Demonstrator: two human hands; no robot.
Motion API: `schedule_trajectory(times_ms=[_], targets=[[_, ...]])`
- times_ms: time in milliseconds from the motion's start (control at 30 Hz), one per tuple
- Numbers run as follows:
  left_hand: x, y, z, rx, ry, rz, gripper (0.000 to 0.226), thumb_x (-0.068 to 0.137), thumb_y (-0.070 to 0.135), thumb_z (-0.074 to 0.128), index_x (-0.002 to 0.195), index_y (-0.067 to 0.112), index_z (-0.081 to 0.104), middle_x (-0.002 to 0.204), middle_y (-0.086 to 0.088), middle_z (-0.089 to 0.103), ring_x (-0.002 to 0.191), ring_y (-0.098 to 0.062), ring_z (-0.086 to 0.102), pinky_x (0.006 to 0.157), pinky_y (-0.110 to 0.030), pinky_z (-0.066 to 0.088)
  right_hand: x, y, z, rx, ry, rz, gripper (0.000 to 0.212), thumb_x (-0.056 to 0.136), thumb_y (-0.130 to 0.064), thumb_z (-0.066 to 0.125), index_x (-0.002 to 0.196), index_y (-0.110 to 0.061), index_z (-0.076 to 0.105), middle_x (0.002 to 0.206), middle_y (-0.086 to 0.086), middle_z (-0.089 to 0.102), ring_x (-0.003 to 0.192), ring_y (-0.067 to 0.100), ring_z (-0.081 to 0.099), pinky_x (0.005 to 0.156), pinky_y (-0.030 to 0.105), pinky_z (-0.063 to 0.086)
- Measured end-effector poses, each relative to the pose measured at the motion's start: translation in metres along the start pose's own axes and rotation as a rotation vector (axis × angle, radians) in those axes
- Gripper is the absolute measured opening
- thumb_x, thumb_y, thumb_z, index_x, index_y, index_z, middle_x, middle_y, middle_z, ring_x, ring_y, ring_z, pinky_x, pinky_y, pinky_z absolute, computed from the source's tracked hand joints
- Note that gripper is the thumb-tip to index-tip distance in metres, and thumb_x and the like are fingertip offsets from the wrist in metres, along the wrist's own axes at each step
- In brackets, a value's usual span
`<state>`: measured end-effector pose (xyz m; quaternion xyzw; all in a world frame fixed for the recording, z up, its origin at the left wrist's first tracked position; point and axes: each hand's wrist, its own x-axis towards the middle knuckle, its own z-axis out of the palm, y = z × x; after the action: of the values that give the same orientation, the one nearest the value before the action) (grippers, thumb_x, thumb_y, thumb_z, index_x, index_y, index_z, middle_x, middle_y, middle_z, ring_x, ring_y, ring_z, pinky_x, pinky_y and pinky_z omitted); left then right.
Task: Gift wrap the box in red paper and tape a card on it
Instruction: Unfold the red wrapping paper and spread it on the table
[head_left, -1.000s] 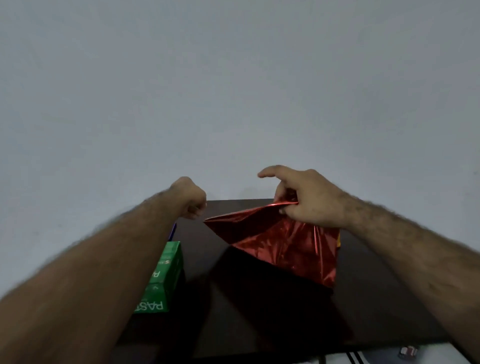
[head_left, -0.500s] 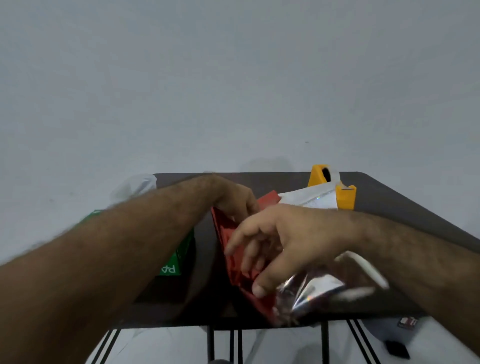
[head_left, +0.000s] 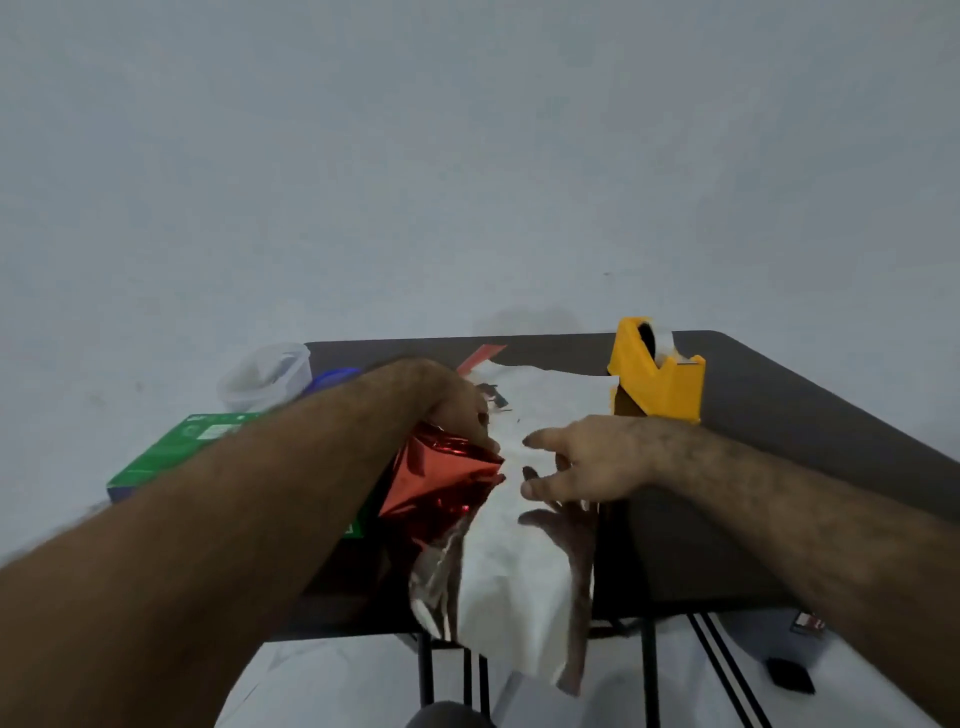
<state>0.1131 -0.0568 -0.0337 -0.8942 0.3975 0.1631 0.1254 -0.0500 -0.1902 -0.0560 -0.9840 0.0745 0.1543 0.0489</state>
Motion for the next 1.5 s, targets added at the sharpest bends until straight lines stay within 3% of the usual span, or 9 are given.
schedule_trajectory(times_ms=[167,267,433,567,867,967,1100,1300,1500], targets=[[-0.001,-0.007,-0.007,-0.028,-0.037,0.016,0.057,0.107,0.047,0.057,0.159,0.024,0.048,0.164,-0.002,0.044,0.145,-0.026,0.046,0.083,-0.031,0.046,0.006,0.017,-0.010,-0.097,-0.070,0.092,0.064,0.106,-0.056,0.052,0.161,-0.025,0.040,0.157,0.002,0.051,0.139,0.025,0.051,0.107,0.033,0.042],[0.002,-0.010,-0.008,-0.175,-0.018,-0.002,0.063,0.106,0.035,0.063,0.164,0.026,0.040,0.167,-0.001,0.038,0.148,-0.030,0.044,0.096,-0.043,0.054,0.015,0.026,-0.010,-0.228,0.030,0.184,0.043,0.109,-0.035,0.049,0.149,-0.020,0.052,0.152,0.003,0.055,0.131,0.025,0.055,0.106,0.038,0.046],[0.009,-0.013,-0.006,-0.381,-0.026,-0.010,0.070,0.101,0.022,0.071,0.163,0.027,0.040,0.165,-0.002,0.042,0.144,-0.029,0.049,0.102,-0.051,0.057,0.019,0.019,0.002,0.113,0.036,0.026,0.067,0.107,-0.064,0.038,0.165,-0.031,0.031,0.169,-0.001,0.037,0.153,0.024,0.037,0.125,0.042,0.030],[0.010,-0.017,-0.008,-0.361,-0.002,0.006,0.065,0.099,0.011,0.069,0.158,0.028,0.048,0.157,-0.002,0.051,0.139,-0.028,0.054,0.106,-0.054,0.057,0.020,0.023,0.002,-0.065,0.022,0.047,0.075,0.102,-0.070,0.046,0.166,-0.034,0.029,0.171,-0.004,0.033,0.153,0.025,0.037,0.124,0.046,0.025],[-0.011,-0.021,-0.006,-0.045,-0.243,0.089,0.064,0.095,0.018,0.075,0.152,0.038,0.053,0.142,0.001,0.063,0.113,-0.024,0.068,0.102,-0.055,0.059,0.030,0.031,-0.009,0.230,-0.089,0.122,0.073,0.100,-0.028,0.059,0.163,-0.045,0.026,0.109,0.003,0.067,0.078,0.023,0.069,0.069,0.034,0.057],[-0.010,-0.017,0.001,-0.034,-0.277,0.080,0.096,0.089,0.021,0.084,0.166,0.040,0.029,0.158,0.000,0.051,0.131,-0.026,0.061,0.104,-0.049,0.057,0.026,0.029,-0.009,0.289,-0.071,0.131,0.074,0.098,-0.023,0.061,0.163,-0.037,0.028,0.126,0.002,0.066,0.096,0.023,0.070,0.067,0.034,0.060],[-0.016,-0.009,0.010,0.047,-0.222,0.103,0.141,0.074,0.031,0.099,0.171,0.031,-0.003,0.169,0.002,0.036,0.144,-0.018,0.043,0.109,-0.031,0.042,0.017,0.026,-0.008,0.205,0.021,0.067,0.085,0.100,-0.059,0.061,0.168,-0.038,0.015,0.170,-0.004,0.032,0.146,0.027,0.045,0.115,0.042,0.046],[-0.022,-0.014,0.011,0.061,-0.142,0.140,0.139,0.069,0.037,0.101,0.170,0.041,0.005,0.179,0.009,0.007,0.164,-0.020,0.015,0.129,-0.043,0.025,0.015,0.018,0.006,0.084,-0.126,0.035,0.130,0.064,-0.096,0.066,0.167,-0.044,0.007,0.177,-0.010,0.008,0.159,0.024,0.024,0.128,0.050,0.025],[-0.035,-0.011,0.010,-0.070,-0.123,0.121,0.121,0.077,0.042,0.095,0.169,0.041,0.017,0.176,0.008,0.022,0.161,-0.022,0.026,0.126,-0.044,0.030,0.004,0.008,0.011,0.001,0.058,0.011,0.114,0.078,-0.095,0.050,0.168,-0.042,0.006,0.178,-0.006,-0.001,0.164,0.025,0.007,0.126,0.065,-0.005]])
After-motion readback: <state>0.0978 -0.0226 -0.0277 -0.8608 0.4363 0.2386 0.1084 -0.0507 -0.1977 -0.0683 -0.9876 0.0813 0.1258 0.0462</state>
